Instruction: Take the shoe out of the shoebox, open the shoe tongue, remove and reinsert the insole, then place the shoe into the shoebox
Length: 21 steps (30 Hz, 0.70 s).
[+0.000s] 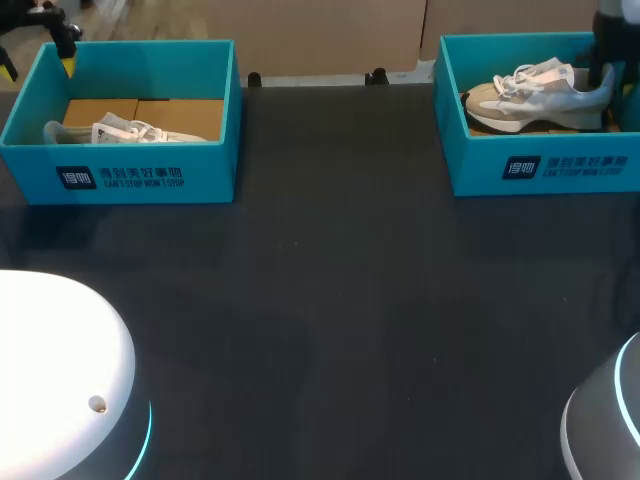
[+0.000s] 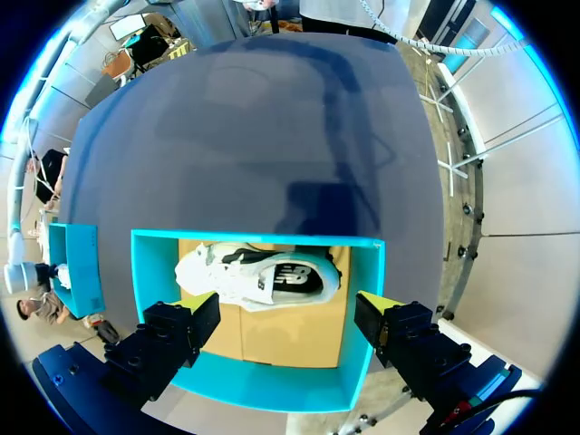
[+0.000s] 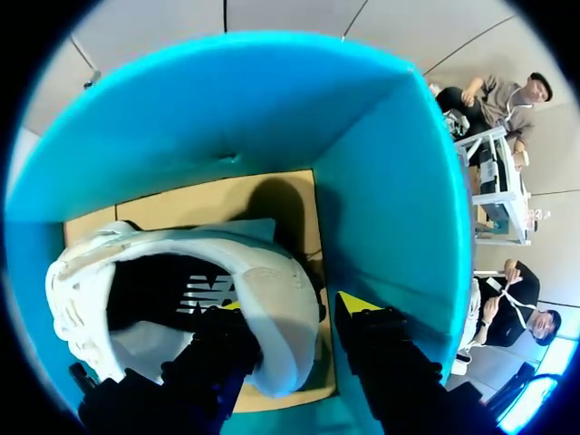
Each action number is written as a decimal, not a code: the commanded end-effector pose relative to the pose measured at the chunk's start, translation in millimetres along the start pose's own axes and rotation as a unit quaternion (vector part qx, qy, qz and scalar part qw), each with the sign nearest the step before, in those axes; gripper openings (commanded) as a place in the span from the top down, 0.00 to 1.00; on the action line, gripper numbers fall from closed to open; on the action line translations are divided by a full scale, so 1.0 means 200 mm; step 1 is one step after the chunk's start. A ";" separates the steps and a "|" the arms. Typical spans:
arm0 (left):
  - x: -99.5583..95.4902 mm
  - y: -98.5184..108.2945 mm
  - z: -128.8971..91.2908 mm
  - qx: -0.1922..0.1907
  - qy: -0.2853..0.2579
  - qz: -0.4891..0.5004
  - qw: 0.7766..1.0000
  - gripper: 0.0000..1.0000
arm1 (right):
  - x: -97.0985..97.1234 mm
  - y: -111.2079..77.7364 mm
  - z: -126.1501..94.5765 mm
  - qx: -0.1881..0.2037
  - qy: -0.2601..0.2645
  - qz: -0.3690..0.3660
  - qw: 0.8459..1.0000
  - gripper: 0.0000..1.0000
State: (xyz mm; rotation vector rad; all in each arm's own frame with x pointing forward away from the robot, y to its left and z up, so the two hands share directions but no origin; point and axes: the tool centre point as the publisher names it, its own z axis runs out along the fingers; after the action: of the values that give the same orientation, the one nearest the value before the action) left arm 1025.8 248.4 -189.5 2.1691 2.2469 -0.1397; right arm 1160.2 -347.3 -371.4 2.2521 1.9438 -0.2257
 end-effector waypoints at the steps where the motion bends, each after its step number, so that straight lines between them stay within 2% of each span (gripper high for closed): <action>1: 0.00 0.00 0.00 0.000 0.001 0.000 1.000 0.00 | 0.00 0.06 0.04 0.012 0.001 -0.004 1.000 0.55; 6: 0.00 0.00 0.00 0.000 0.001 0.000 1.000 0.00 | 0.01 0.06 0.07 0.020 0.004 -0.013 1.000 0.55; 11: 0.00 0.00 0.00 0.000 0.001 0.000 1.000 0.00 | 0.02 0.07 0.09 0.026 0.009 -0.016 0.999 0.60; 14: 0.00 0.00 0.00 0.000 0.001 0.000 1.000 0.00 | 0.01 0.07 0.10 0.027 0.010 -0.015 0.999 0.72; 16: 0.00 0.00 0.00 0.000 0.001 0.000 1.000 0.00 | 0.01 0.07 0.09 0.027 0.009 -0.016 0.999 0.95; 17: 0.00 0.00 0.00 0.000 0.001 0.000 1.000 0.00 | 0.01 0.06 0.09 0.027 0.009 -0.016 0.999 1.00; 21: 0.00 0.00 0.00 0.000 0.001 0.000 1.000 0.00 | 0.01 0.06 0.07 0.027 0.006 -0.018 0.999 1.00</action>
State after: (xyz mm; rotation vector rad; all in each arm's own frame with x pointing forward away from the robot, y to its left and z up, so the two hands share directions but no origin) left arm 1025.8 248.4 -189.5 2.1691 2.2470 -0.1398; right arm 1164.0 -351.5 -384.1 2.2364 1.9990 -0.2304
